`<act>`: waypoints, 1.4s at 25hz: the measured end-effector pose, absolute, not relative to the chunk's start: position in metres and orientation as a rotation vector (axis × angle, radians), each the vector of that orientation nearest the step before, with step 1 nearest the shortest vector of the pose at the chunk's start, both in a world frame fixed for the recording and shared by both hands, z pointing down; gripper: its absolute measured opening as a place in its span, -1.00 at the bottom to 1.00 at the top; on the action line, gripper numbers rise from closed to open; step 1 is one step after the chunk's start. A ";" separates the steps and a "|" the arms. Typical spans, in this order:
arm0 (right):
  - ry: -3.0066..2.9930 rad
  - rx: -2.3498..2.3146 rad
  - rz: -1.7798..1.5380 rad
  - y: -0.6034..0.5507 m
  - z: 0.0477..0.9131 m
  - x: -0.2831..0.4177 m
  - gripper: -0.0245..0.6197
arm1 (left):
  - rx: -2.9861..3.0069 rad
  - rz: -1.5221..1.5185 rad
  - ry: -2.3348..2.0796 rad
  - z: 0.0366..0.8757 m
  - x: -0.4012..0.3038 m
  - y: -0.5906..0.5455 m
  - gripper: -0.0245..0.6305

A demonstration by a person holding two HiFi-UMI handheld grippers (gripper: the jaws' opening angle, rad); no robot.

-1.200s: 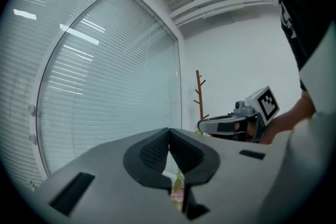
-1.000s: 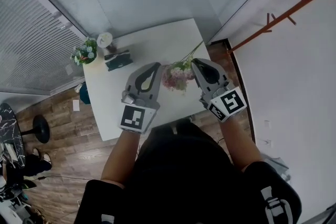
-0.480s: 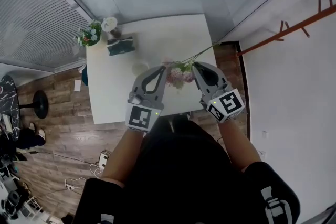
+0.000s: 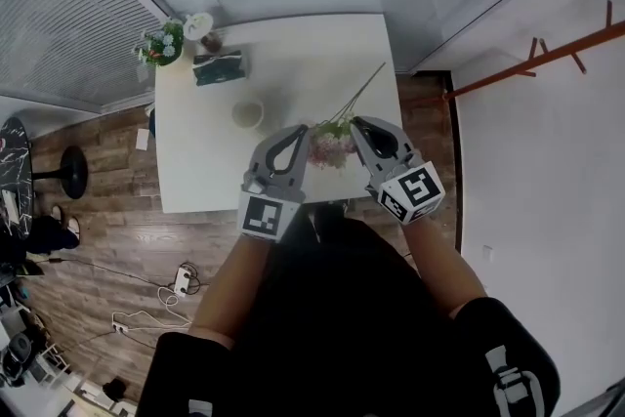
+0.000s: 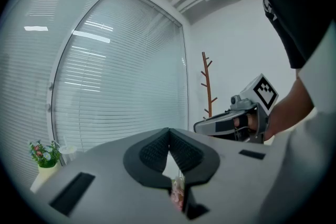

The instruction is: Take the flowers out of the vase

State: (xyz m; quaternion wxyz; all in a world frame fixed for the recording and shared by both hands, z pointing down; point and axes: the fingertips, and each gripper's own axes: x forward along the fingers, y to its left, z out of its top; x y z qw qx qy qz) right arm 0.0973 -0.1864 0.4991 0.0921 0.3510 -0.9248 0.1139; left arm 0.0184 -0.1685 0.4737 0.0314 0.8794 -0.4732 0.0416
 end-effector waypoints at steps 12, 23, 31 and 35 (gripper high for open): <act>-2.657 0.949 0.463 -0.174 0.573 0.108 -0.81 | 2.627 0.185 -1.467 0.539 0.037 -0.162 -0.89; -2.646 0.964 0.471 -0.179 0.625 0.118 -0.81 | 2.594 0.246 -1.431 0.586 0.056 -0.171 -0.89; -2.587 0.969 0.465 -0.186 0.666 0.118 -0.81 | 2.553 0.301 -1.430 0.613 0.059 -0.179 -0.89; -2.573 0.937 0.491 -0.186 0.680 0.117 -0.81 | 2.539 0.323 -1.436 0.618 0.061 -0.178 -0.89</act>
